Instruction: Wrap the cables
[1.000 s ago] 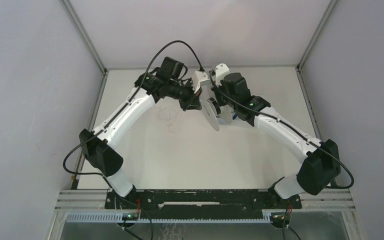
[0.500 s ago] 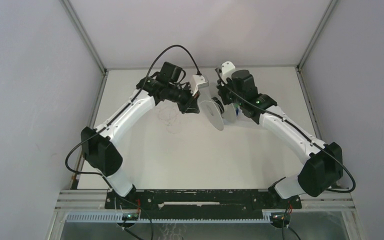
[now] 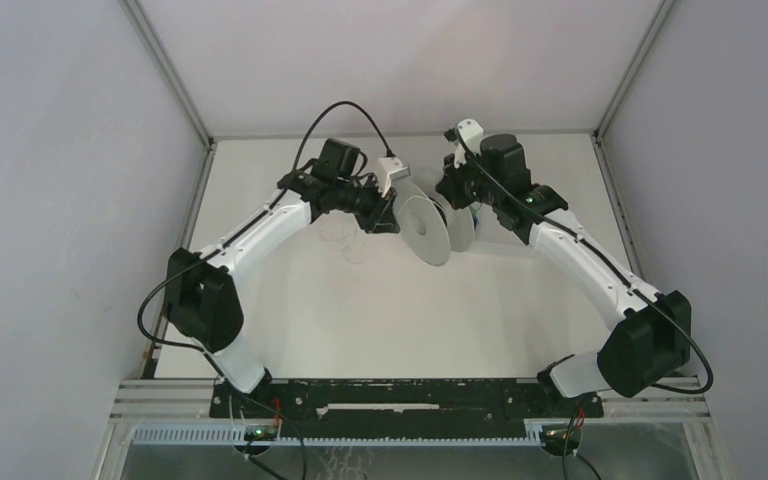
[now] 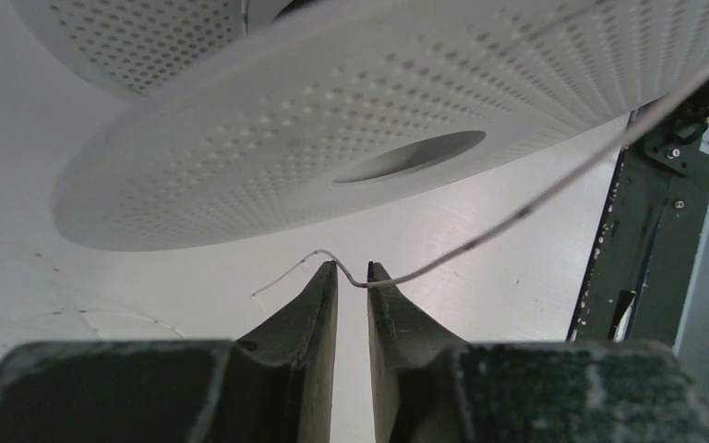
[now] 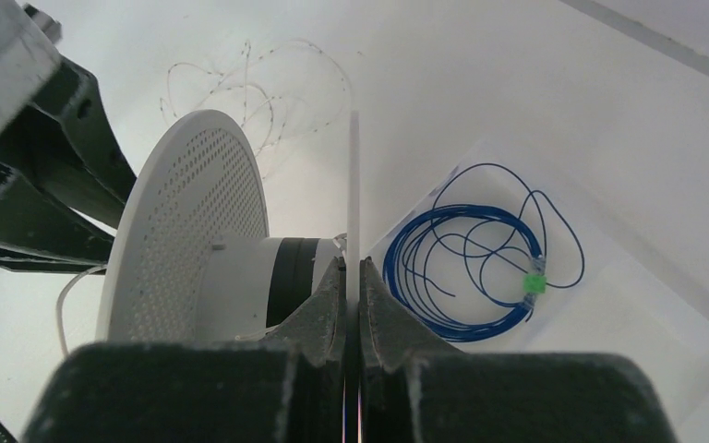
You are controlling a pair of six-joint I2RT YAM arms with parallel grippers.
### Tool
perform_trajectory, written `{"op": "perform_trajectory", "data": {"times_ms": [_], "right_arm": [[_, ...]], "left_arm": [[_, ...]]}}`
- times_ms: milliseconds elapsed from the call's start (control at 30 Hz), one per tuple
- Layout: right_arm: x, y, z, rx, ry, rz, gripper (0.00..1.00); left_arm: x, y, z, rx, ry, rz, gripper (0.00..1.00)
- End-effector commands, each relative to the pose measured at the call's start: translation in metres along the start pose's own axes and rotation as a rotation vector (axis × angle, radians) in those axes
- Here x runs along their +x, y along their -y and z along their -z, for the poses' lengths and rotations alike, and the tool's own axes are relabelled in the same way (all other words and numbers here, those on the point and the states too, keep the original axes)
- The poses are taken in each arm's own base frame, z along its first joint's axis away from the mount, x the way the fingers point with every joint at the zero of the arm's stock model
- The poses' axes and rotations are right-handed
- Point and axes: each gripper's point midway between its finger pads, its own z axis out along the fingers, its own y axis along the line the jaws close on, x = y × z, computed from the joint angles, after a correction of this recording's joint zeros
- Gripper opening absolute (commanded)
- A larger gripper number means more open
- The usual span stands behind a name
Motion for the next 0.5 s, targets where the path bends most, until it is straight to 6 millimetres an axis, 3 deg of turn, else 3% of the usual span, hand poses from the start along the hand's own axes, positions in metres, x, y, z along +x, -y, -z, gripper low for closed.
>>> {"op": "perform_trajectory", "data": {"times_ms": [0, 200, 467], "right_arm": [[-0.0535, -0.0055, 0.0238, -0.034, 0.164, -0.027, 0.00], [-0.0521, -0.0028, 0.0220, -0.029, 0.158, -0.035, 0.00], [-0.0529, -0.0021, 0.0208, -0.033, 0.162, -0.040, 0.00]], "left_arm": [[-0.0129, 0.0110, 0.0001, 0.050, 0.093, 0.009, 0.22], [-0.0149, 0.0113, -0.0035, 0.057, 0.128, 0.025, 0.16], [-0.0144, 0.0116, -0.0047, 0.058, 0.152, 0.011, 0.21]]}}
